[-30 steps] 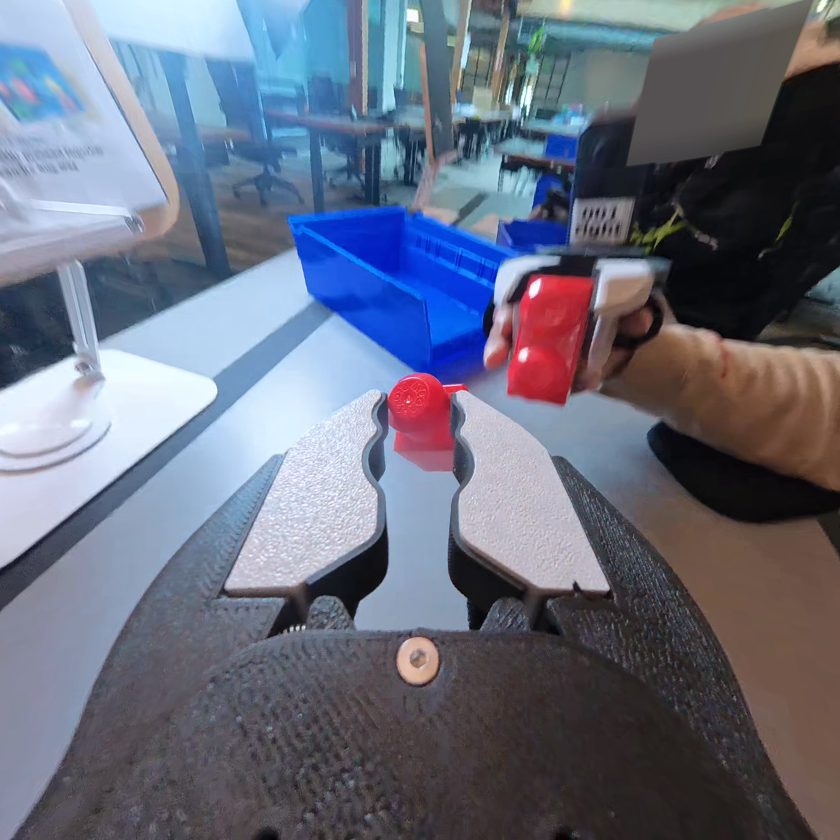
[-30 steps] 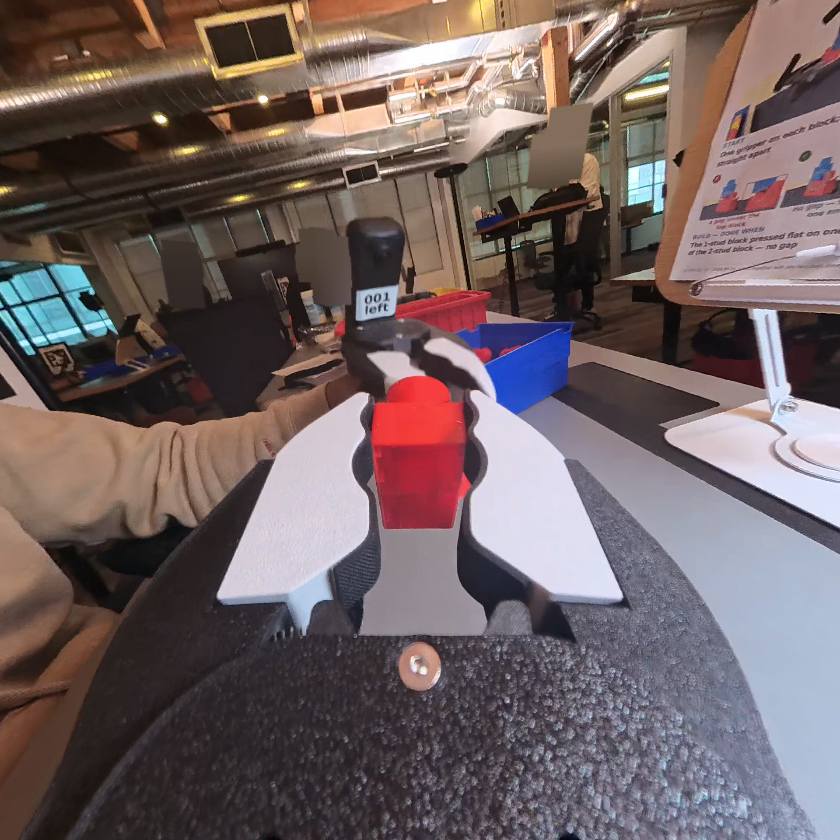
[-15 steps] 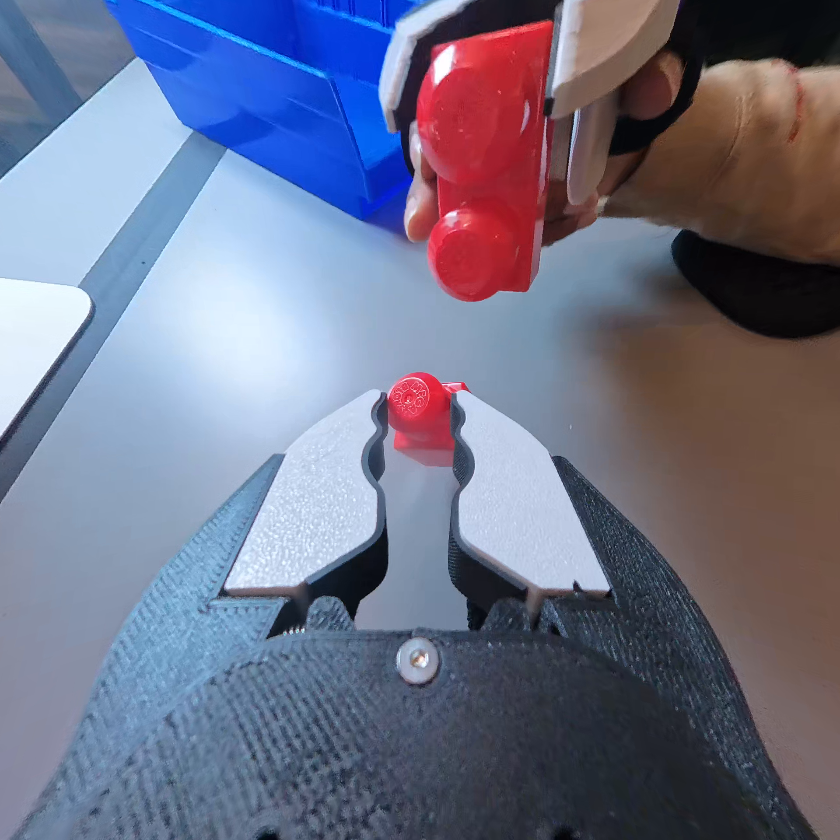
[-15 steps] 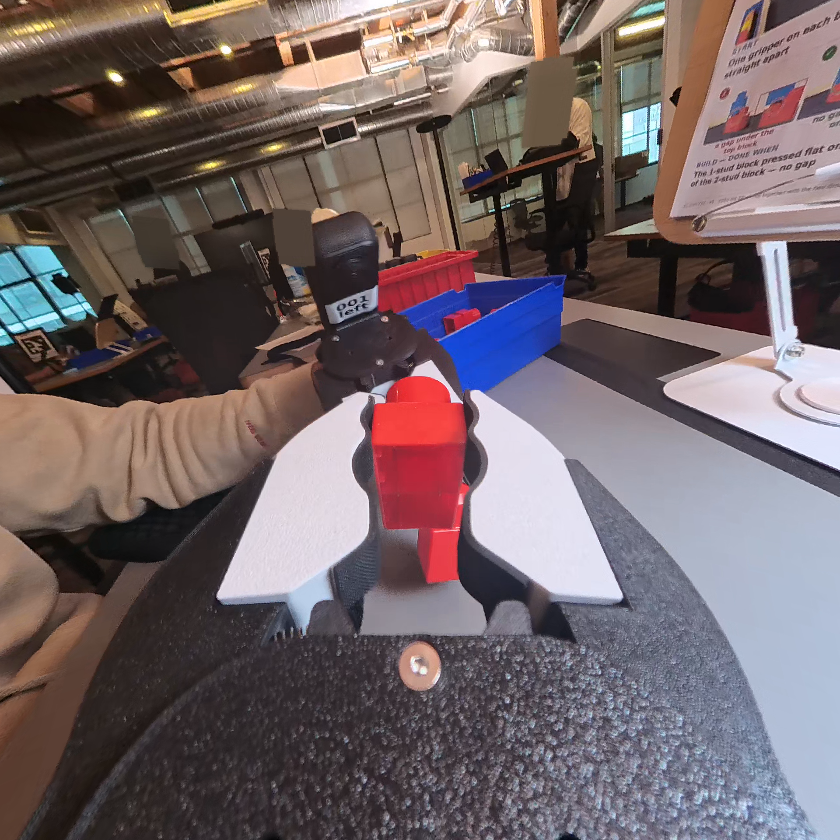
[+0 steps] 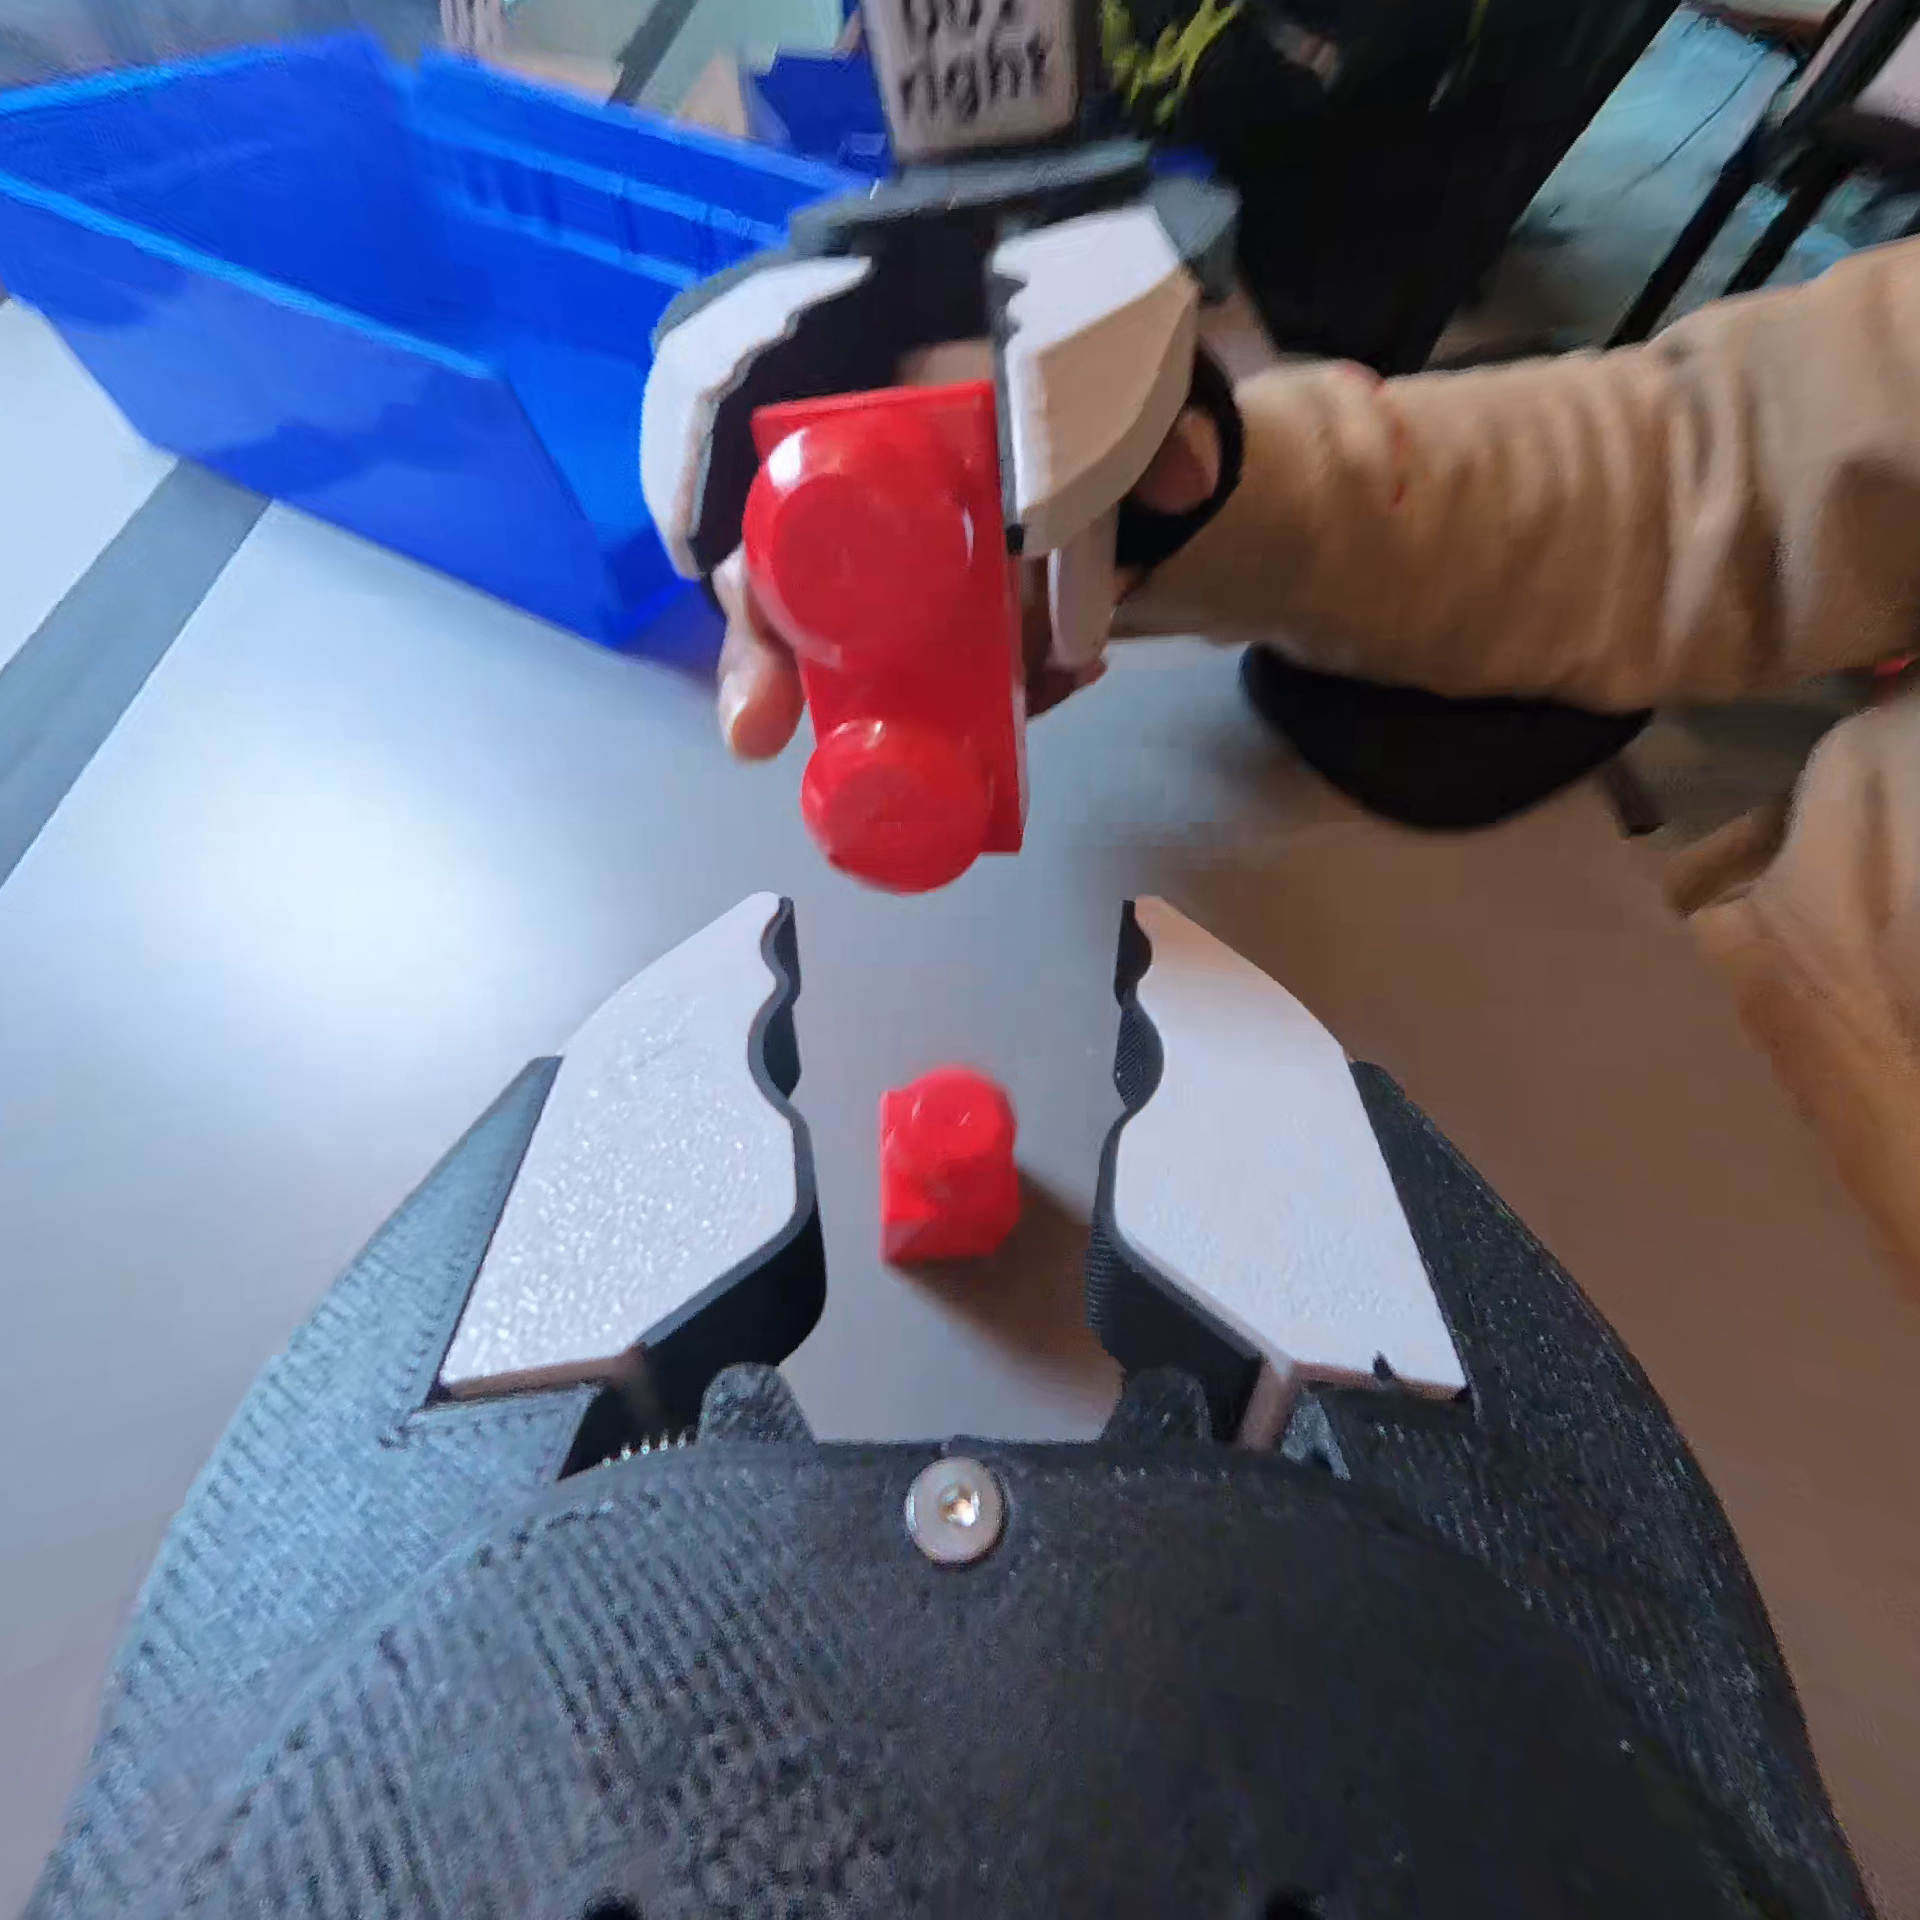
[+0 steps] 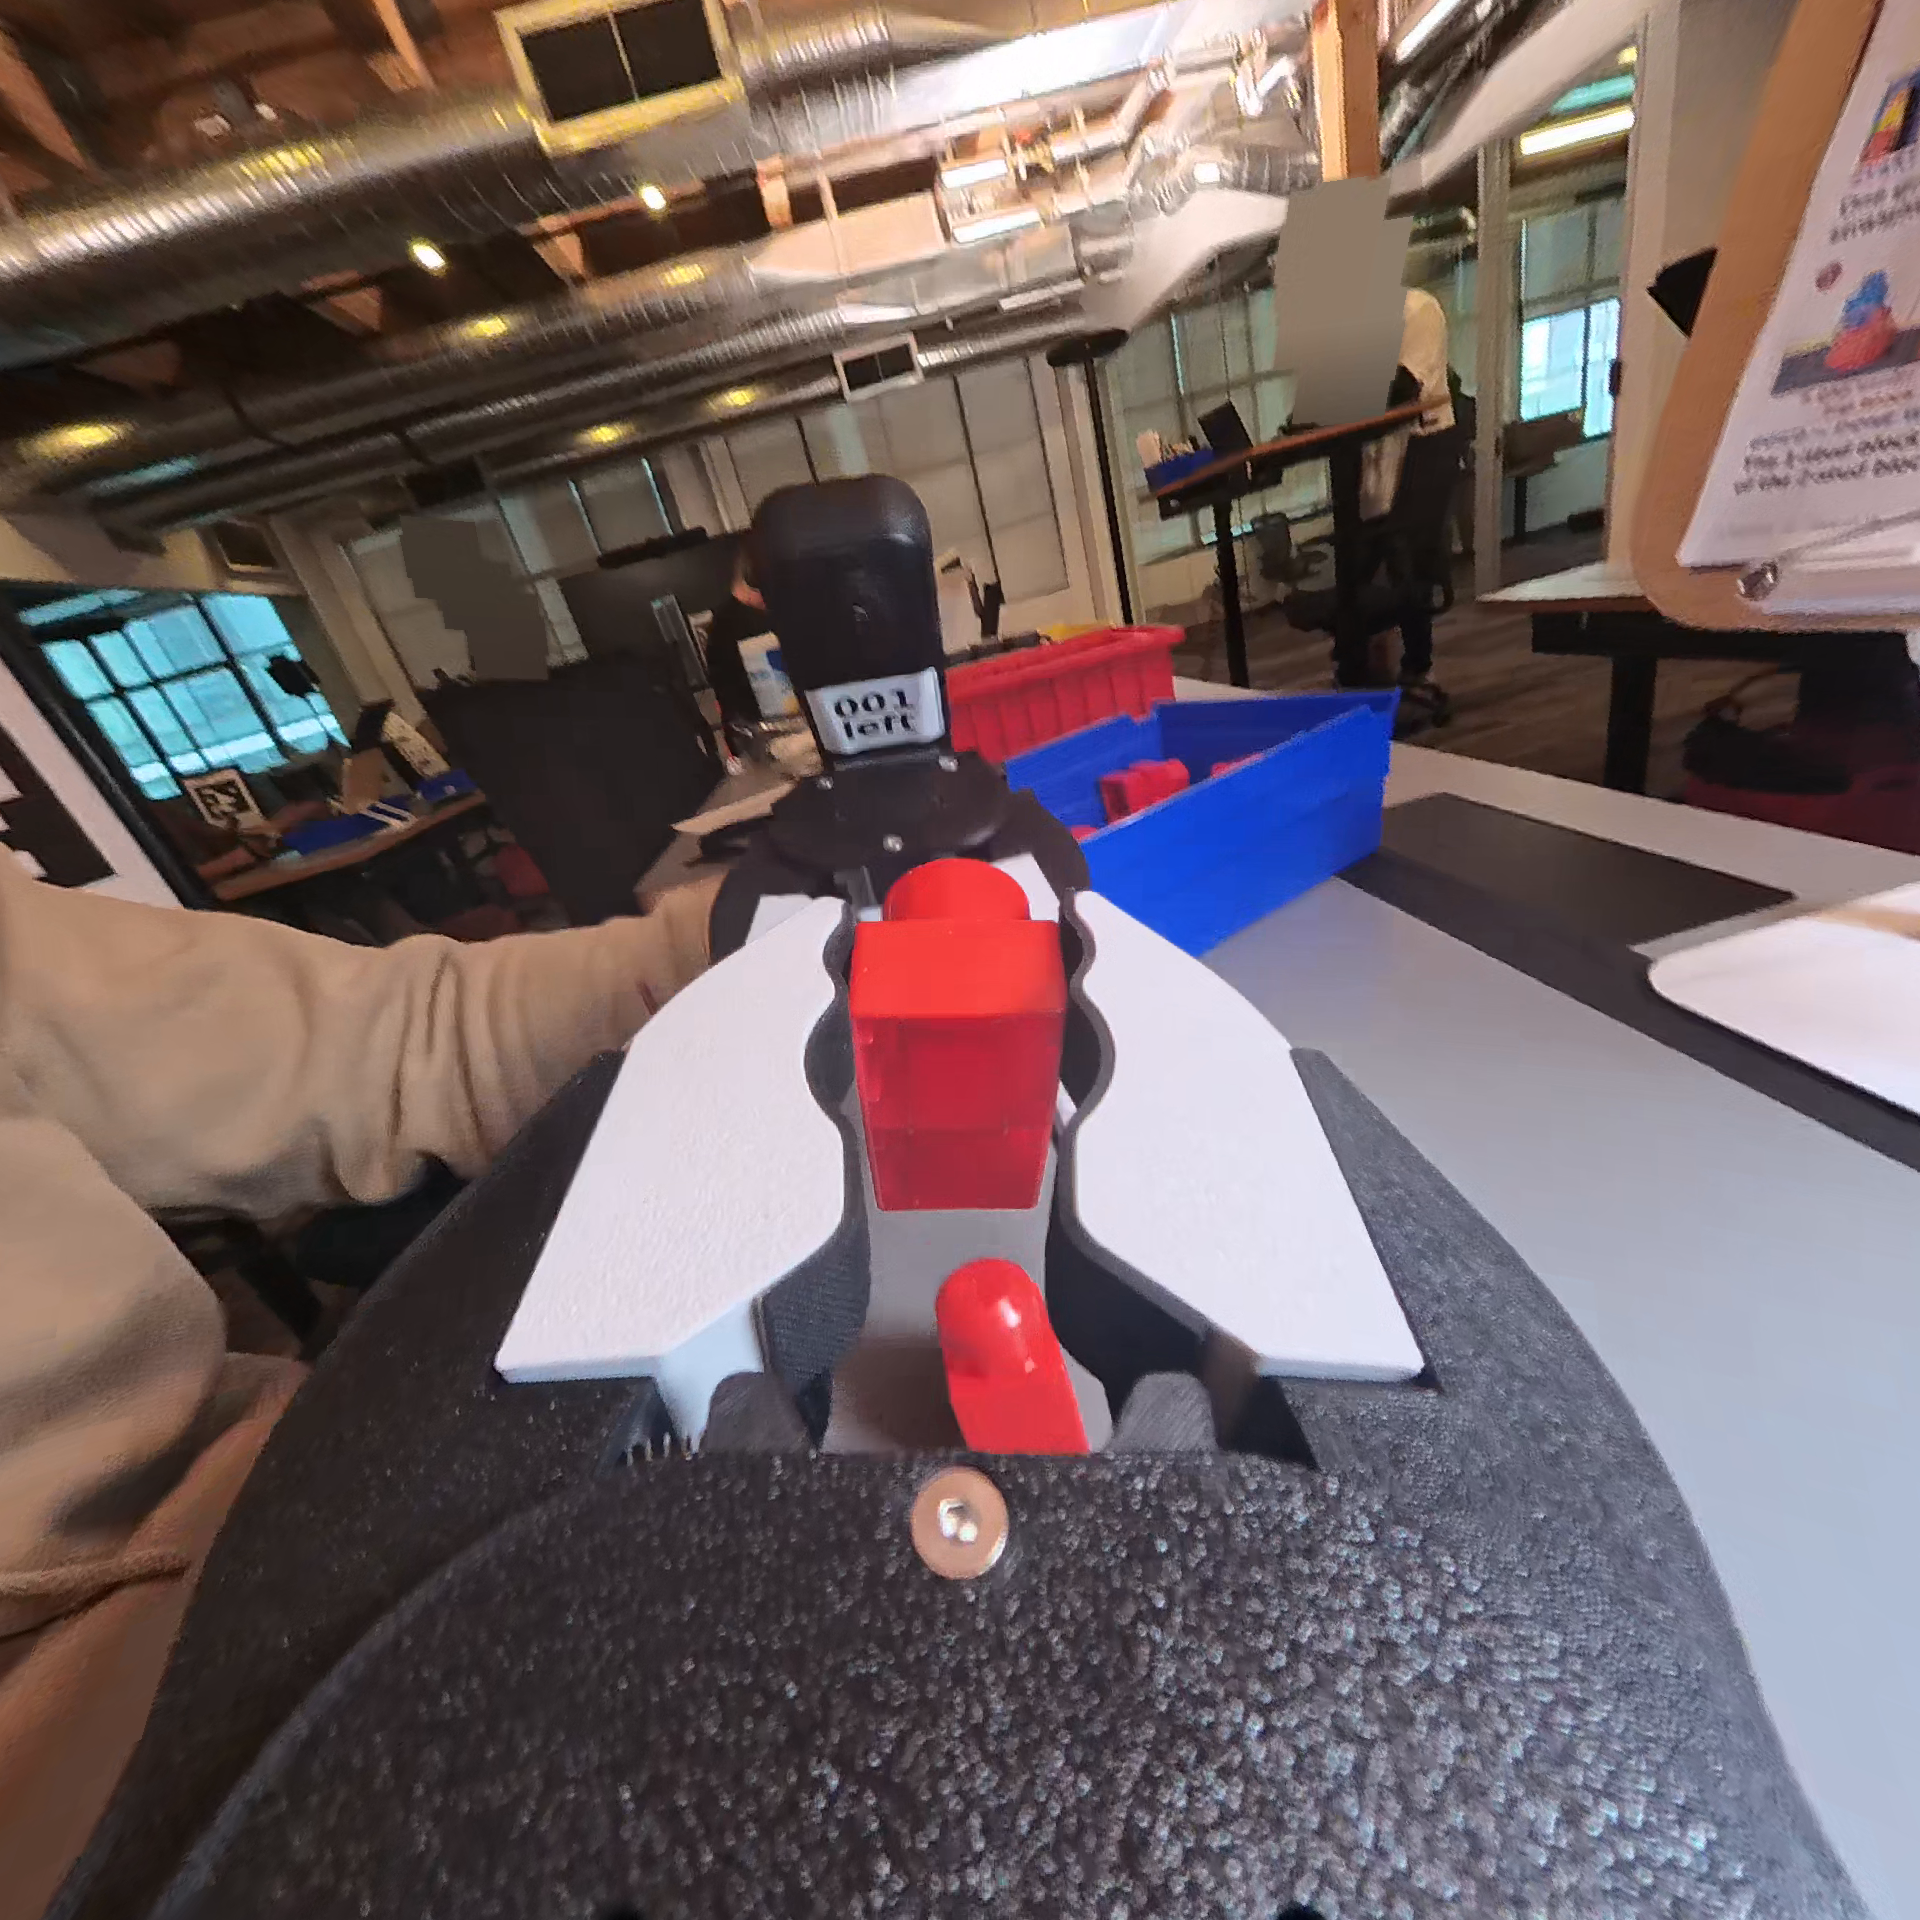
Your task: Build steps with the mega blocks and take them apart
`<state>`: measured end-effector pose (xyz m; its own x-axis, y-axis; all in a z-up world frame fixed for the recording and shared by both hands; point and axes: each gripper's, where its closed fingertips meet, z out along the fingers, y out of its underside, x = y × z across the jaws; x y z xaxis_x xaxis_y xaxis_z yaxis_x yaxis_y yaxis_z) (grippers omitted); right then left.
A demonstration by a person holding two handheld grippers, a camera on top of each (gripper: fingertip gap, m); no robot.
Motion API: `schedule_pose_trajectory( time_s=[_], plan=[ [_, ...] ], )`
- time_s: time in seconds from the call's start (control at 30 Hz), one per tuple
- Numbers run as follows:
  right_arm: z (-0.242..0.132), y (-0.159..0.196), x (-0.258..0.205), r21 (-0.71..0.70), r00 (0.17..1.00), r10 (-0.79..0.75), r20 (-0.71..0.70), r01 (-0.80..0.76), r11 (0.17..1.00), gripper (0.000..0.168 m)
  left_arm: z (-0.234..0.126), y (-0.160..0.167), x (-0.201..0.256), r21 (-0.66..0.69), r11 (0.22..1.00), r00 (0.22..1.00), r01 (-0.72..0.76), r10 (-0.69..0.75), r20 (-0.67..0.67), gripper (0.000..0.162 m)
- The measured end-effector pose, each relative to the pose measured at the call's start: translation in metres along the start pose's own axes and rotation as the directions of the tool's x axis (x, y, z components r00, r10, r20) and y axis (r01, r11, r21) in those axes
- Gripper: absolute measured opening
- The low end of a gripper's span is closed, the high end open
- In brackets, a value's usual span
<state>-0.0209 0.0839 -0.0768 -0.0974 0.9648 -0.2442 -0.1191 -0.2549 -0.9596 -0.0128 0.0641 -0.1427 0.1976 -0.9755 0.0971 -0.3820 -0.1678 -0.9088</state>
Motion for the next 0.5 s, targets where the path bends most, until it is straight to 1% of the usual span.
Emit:
schedule_pose_trajectory(
  time_s=[0.07,0.13,0.17,0.2,0.23,0.27,0.3,0.37,0.43,0.5],
  plan=[
    [0.002,-0.012,-0.008,0.068,1.000,0.003,0.030,-0.005,0.998,0.037,0.008,-0.018,0.011,0.084,0.996,0.999,0.012,-0.008,-0.052,0.064],
    [0.002,-0.020,-0.013,0.122,0.999,0.005,0.046,-0.011,0.992,0.037,0.016,-0.030,0.013,0.147,0.989,0.999,0.019,-0.012,-0.050,0.062],
    [0.002,-0.023,-0.016,0.139,0.999,0.006,0.053,-0.014,0.990,0.037,0.019,-0.037,0.013,0.190,0.981,0.998,0.035,-0.025,-0.053,0.055],
    [0.002,-0.025,-0.017,0.154,0.998,0.008,0.058,-0.016,0.988,0.037,0.020,-0.043,0.009,0.228,0.972,0.999,0.049,-0.043,-0.032,0.044],
    [0.002,-0.028,-0.018,0.166,0.998,0.008,0.063,-0.018,0.986,0.037,0.020,-0.048,0.007,0.255,0.965,0.998,0.060,-0.054,-0.032,0.039],
    [0.001,-0.031,-0.020,0.171,0.997,0.007,0.070,-0.019,0.985,0.037,0.019,-0.051,0.009,0.281,0.956,0.996,0.081,-0.067,-0.060,0.039],
    [0.001,-0.031,-0.020,0.166,0.997,0.000,0.072,-0.012,0.986,0.037,0.017,-0.053,0.010,0.293,0.951,0.994,0.099,-0.079,-0.082,0.039],
    [0.001,-0.028,-0.019,0.127,0.998,-0.028,0.062,0.020,0.992,0.037,0.014,-0.051,0.005,0.275,0.957,0.995,0.087,-0.069,-0.074,0.038],
    [0.000,-0.019,-0.017,0.049,0.997,-0.048,0.053,0.045,0.998,0.037,0.006,-0.048,0.000,0.243,0.967,0.997,0.070,-0.058,-0.056,0.038],
    [-0.001,-0.006,-0.013,-0.060,0.997,-0.073,0.037,0.075,0.995,0.037,-0.003,-0.044,-0.007,0.200,0.979,0.999,0.039,-0.035,-0.024,0.037]
  ],
)
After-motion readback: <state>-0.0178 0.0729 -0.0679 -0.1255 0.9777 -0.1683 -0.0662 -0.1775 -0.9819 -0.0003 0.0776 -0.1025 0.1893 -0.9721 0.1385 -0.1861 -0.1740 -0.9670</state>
